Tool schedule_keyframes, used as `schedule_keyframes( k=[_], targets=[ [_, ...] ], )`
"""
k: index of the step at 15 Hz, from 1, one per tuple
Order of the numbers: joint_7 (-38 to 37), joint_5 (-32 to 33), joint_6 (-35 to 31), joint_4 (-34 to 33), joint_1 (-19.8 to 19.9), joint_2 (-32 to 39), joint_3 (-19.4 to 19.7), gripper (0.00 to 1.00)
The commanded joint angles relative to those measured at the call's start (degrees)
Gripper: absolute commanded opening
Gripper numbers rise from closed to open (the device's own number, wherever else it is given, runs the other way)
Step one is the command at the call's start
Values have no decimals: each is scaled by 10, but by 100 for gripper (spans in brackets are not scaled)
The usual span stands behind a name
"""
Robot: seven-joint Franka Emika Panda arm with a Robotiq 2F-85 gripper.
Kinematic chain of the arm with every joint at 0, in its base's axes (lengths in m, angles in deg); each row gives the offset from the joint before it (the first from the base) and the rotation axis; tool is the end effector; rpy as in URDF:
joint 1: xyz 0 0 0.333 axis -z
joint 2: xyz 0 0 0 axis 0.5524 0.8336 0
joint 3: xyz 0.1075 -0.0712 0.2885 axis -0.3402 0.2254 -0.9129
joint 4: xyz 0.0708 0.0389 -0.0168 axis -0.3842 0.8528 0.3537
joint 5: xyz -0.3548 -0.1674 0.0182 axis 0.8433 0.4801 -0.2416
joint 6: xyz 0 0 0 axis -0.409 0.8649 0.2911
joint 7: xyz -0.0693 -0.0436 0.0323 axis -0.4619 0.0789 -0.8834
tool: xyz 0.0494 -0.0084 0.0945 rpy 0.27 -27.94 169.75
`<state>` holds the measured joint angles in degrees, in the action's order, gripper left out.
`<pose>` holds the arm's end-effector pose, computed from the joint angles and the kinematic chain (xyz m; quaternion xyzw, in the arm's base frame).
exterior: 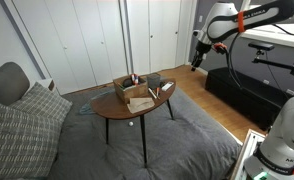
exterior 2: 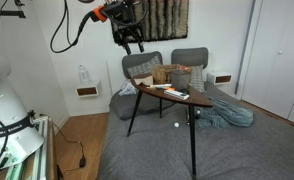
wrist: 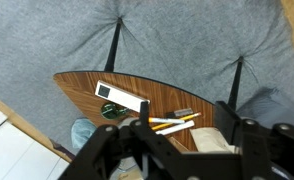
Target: Move the white object on the table slightly to the left
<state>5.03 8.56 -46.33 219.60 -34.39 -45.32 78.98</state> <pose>0.4434 -0.1587 0.5131 0.9588 0.2432 0.1367 0.0533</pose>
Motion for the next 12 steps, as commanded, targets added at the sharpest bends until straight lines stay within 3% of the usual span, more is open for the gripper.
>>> schedule_keyframes(
  k=[1, 6, 10, 12],
  targets=[
    [69, -79, 7, -65, -1, 84, 12, 38],
    [113, -196, 53, -133, 29, 191, 0, 2],
    [94, -215, 102, -185, 71, 267, -23, 0],
    [93, -212, 95, -198, 91, 288, -35, 0]
  ],
)
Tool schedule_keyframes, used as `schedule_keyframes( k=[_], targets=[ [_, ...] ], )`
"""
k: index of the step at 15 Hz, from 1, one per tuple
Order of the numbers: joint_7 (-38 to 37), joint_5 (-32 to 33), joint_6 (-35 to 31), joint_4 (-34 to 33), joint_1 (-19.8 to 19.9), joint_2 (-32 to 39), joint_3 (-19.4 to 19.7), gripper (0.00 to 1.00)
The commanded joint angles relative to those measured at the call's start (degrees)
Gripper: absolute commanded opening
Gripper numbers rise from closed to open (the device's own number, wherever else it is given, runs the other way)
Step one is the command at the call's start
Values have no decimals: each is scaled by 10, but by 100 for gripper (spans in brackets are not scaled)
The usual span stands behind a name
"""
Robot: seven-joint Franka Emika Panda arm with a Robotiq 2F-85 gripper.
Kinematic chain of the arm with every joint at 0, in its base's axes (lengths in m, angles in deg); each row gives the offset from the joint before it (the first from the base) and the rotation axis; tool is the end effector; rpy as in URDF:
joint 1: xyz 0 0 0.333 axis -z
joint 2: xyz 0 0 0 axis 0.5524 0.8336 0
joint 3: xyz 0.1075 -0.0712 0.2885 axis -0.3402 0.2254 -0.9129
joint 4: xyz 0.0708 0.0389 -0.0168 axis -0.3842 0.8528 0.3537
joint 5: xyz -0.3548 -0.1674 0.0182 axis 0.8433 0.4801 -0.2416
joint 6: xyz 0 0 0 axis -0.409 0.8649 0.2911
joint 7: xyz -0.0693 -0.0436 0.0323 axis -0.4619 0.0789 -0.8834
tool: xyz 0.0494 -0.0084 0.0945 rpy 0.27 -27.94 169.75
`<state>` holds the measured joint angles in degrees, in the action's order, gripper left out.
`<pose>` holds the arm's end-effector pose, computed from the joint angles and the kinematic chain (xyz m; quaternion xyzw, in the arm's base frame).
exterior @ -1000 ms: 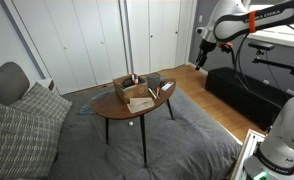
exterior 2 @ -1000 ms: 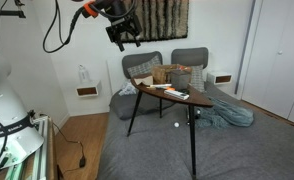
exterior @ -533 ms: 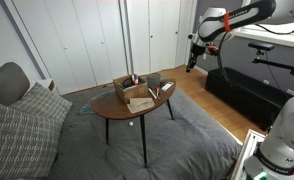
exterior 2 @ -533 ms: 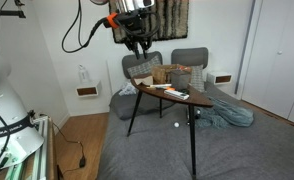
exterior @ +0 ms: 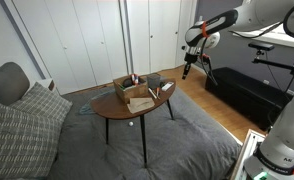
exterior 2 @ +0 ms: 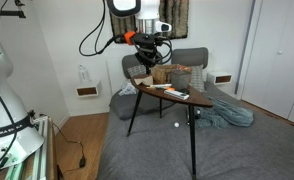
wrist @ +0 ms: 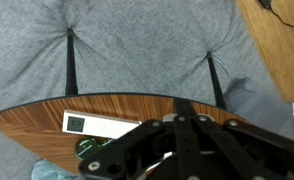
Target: Move the white object on the table slightly to the left
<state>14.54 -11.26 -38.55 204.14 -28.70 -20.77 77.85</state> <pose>0.5268 -0.2037 0.4211 -0.9740 -0.2002 -0.0716 0.0780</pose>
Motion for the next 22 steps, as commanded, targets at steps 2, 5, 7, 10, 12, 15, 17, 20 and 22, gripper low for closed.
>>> schedule_keyframes(
  k=[2, 5, 7, 10, 12, 15, 17, 20, 22],
  targets=[
    [-3, 3, 1, -19, 45, 27, -37, 1],
    [-3, 3, 1, -31, 51, 41, -41, 1],
    [-4, 3, 1, -33, 51, 41, -42, 1],
    [-4, 3, 1, -34, 51, 41, -42, 0],
    [-4, -3, 27, -70, 61, 65, -47, 0],
    [-6, -4, 67, -117, 76, 96, -57, 0],
    [-6, -5, 92, -149, 86, 118, -62, 0],
    [-8, -8, 139, -202, 101, 154, -73, 0],
    [-15, -4, 172, -237, 108, 178, -80, 0]
  ],
)
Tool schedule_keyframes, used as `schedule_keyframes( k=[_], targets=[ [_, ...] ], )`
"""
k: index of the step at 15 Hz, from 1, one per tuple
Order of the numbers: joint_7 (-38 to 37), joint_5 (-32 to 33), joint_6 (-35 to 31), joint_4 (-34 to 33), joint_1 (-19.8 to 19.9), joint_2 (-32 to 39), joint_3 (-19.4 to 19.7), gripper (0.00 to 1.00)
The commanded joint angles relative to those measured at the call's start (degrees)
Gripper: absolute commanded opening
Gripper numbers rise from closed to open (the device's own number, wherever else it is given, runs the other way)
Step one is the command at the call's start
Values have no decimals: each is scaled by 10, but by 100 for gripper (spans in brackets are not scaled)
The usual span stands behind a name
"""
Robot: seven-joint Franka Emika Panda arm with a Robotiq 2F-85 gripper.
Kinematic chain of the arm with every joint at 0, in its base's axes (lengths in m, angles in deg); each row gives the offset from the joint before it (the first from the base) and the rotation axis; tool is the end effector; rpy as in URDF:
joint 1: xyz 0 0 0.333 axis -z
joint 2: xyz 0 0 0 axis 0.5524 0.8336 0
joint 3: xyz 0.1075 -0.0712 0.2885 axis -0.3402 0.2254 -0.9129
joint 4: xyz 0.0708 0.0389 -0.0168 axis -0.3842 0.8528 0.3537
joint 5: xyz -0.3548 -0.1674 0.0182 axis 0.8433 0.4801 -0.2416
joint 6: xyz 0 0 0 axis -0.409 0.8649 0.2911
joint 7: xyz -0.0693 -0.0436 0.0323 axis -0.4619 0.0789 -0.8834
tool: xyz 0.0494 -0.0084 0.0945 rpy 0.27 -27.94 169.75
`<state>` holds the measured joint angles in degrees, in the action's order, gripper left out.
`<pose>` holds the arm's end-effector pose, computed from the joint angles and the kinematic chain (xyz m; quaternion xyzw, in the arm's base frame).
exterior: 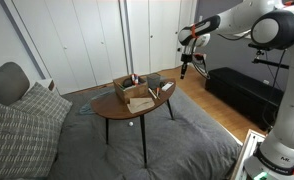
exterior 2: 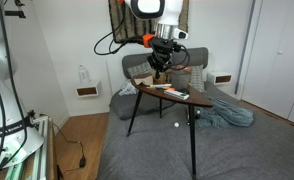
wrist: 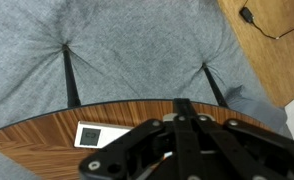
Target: Move the white object on the table slightly to the left
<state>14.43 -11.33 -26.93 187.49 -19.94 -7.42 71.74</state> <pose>0.5762 -0.2403 0.4012 -0.9747 -0.1936 -0.0116 0.1114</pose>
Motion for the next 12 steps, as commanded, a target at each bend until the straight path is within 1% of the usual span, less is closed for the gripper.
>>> schedule_keyframes(
  k=[1, 6, 12],
  targets=[
    [-17, -4, 68, -88, 24, 56, -23, 0],
    [-51, -2, 123, -176, 37, 116, -39, 0],
    [-111, -2, 161, -262, 54, 187, -53, 0]
  ],
)
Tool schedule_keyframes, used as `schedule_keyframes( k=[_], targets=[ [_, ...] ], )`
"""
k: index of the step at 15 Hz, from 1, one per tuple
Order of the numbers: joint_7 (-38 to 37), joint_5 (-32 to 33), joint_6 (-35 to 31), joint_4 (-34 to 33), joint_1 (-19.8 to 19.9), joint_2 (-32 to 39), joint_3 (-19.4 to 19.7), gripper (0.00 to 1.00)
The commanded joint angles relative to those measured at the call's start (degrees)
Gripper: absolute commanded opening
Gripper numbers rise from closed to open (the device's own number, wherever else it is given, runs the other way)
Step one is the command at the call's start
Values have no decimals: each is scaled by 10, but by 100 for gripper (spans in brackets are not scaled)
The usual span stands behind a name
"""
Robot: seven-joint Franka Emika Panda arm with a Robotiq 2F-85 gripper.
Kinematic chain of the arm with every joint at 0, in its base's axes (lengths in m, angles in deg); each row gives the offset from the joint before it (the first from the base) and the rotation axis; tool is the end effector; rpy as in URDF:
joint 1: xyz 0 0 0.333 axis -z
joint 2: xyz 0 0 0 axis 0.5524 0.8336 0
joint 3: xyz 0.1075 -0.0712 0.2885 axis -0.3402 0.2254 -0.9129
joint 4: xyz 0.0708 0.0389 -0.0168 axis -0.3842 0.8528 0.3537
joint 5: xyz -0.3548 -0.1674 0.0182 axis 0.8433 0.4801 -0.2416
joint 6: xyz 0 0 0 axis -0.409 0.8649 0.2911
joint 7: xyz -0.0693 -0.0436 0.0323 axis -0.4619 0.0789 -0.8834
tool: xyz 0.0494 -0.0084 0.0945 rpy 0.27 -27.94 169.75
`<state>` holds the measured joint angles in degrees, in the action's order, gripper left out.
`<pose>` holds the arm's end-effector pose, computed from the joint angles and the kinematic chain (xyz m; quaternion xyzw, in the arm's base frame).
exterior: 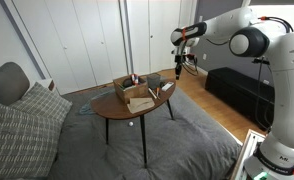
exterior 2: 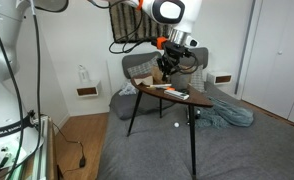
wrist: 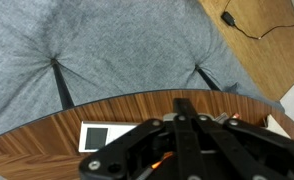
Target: Move the white object on the table slightly to the left
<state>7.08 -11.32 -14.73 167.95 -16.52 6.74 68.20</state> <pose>0.6332 -0.2503 0.3791 -0.9764 -0.1529 0.0456 0.1456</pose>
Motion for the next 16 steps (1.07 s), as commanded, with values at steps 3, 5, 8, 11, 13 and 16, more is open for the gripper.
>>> schedule_keyframes(
  k=[3, 5, 8, 11, 13, 16],
  targets=[
    [-65, -8, 47, -108, 30, 81, -29, 0],
    [-89, -7, 53, -138, 35, 106, -36, 0],
    [-129, -7, 61, -181, 43, 140, -44, 0],
    [-160, -5, 54, -219, 50, 171, -52, 0],
    [-175, -4, 52, -243, 55, 190, -58, 0],
    [-186, -7, 55, -272, 62, 213, -70, 0]
  ],
)
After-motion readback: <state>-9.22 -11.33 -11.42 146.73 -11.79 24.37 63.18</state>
